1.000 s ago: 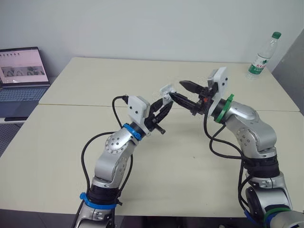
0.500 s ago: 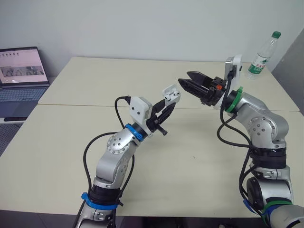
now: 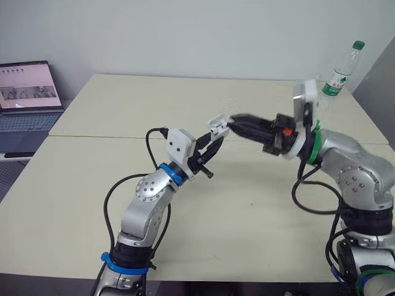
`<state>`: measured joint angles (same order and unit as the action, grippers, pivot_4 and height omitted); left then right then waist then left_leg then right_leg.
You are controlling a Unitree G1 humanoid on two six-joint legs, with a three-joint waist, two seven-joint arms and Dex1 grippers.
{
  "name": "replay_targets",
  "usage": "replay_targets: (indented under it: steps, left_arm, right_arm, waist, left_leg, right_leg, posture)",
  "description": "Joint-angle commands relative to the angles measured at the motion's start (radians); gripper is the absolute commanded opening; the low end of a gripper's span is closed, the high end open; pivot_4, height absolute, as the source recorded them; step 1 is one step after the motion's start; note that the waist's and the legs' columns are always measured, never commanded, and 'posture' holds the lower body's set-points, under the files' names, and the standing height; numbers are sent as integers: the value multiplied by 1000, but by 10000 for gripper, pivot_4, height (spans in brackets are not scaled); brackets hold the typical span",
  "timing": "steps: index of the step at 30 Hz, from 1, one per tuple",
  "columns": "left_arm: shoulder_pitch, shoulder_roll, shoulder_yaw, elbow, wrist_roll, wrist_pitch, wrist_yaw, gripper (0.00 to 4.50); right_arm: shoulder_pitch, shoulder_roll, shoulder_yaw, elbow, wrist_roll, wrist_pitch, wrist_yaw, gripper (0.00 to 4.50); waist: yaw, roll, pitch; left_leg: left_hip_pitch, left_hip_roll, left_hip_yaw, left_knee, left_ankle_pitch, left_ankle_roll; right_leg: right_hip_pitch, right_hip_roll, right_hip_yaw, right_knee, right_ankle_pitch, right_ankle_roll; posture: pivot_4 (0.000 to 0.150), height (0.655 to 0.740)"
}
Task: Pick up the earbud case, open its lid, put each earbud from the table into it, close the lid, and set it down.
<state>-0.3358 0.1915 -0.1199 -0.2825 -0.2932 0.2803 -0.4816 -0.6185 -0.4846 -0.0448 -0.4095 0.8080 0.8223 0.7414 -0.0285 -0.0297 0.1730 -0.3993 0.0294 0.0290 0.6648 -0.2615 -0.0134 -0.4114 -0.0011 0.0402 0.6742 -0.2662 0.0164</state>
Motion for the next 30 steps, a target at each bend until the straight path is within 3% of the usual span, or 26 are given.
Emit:
replay_targets:
  steps: [1,13,30]
  left_arm:
    - [-22,-4,1,-28,2,-11,5,7946]
    - [-13,-4,-2,-50,-1,-6,14,7946]
    - [-17,-12,-7,-47,-7,-8,11,7946]
  right_arm:
    - [5,11,34,-49,-6,-6,-21,233]
    - [-23,78,131,-6,-105,-49,-72,233]
    - [-46,89,132,66,-205,-96,-79,233]
  waist:
    - [0,0,0]
    - [0,0,0]
    - [0,0,0]
  left_leg:
    - [0,0,0,0,0,0]
    - [0,0,0,0,0,0]
    - [0,0,0,0,0,0]
  right_leg:
    - [0,0,0,0,0,0]
    - [0,0,0,0,0,0]
    - [0,0,0,0,0,0]
  posture:
    - [1500,7400]
    - [1500,7400]
    - [1500,7400]
